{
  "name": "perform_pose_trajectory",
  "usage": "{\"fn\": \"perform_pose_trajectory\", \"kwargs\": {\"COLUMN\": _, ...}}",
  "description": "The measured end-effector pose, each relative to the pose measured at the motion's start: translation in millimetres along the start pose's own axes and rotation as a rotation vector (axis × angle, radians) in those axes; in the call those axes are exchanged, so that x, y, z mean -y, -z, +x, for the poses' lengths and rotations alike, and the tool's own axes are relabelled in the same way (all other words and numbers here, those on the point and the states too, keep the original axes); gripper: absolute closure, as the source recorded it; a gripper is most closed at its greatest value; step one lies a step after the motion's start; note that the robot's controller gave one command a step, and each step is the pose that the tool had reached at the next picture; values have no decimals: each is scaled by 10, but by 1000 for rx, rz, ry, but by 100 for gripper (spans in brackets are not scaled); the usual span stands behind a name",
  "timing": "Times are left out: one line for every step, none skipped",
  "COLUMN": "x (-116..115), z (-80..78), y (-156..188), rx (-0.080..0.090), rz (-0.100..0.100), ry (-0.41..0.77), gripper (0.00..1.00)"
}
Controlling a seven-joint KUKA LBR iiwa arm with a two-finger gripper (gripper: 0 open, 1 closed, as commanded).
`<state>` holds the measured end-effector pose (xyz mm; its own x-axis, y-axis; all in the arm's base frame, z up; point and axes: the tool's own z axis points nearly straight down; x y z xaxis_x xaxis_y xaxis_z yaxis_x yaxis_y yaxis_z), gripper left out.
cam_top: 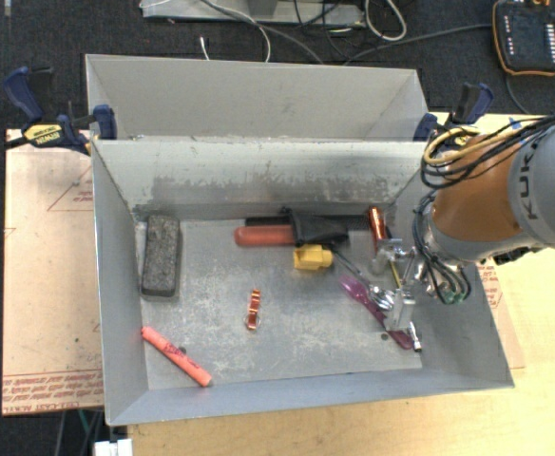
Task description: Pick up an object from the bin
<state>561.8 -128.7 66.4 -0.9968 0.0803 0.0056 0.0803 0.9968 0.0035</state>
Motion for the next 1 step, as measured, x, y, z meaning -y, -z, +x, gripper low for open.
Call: {"fn": "perform_pose_trajectory", "kwargs": {"x": -75, "z": -54, "y": 746, "rx": 21, "rz": 4, "ry": -86, "gripper": 0}}
